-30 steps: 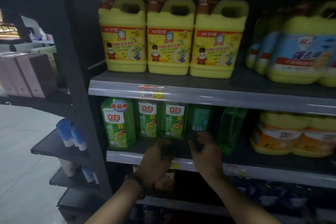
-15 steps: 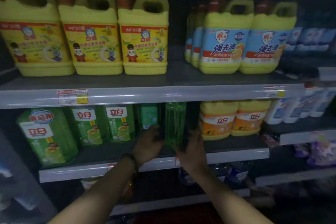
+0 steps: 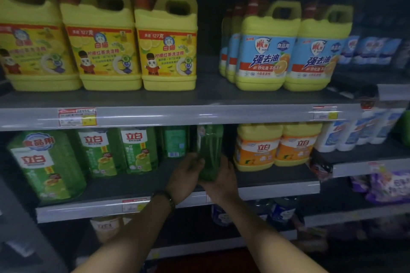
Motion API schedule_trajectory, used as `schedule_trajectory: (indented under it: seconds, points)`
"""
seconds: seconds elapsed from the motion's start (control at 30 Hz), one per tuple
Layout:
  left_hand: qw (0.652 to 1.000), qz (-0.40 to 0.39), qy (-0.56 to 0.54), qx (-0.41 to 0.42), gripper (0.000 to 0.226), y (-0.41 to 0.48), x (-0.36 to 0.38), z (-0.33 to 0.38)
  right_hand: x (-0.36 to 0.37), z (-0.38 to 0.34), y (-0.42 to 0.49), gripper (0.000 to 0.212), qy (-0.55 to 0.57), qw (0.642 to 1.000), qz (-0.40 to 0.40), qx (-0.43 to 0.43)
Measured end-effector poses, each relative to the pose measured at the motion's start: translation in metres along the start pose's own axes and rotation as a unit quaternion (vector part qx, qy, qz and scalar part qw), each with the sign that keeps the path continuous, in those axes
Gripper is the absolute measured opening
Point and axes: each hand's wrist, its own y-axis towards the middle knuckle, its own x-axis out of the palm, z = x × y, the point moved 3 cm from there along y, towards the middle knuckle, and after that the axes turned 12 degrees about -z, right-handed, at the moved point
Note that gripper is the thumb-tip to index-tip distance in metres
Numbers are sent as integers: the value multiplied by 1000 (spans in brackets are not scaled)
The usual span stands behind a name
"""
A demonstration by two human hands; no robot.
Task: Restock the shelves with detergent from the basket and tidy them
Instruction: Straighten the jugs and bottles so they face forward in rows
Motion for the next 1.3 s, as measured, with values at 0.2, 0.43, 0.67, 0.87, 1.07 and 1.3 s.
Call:
schedule_trajectory:
  seconds: [0.2, 0.43, 0.67, 0.87, 1.07, 1.3]
  points:
    - [997, -51, 58, 24, 34, -9, -6, -15, -8, 10, 9, 64, 3, 1000, 25, 2]
    - [998, 8, 49, 33, 44, 0, -26, -24, -7, 18, 19, 65, 60, 996, -72, 8]
    - [999, -10, 36, 21, 53, 11, -25, -22, -11, 14, 23, 64, 28, 992, -125, 4]
    - [997, -5, 55, 51, 43, 12, -19, -18, -10, 14, 13, 32, -16, 999, 42, 9]
    - [991, 6, 97, 89, 56, -2, -13, -6, -17, 4, 6, 24, -27, 999, 8, -22]
    - [988, 34, 133, 70, 69, -38, -34, -29, -1, -9, 5, 32, -10, 998, -40, -39]
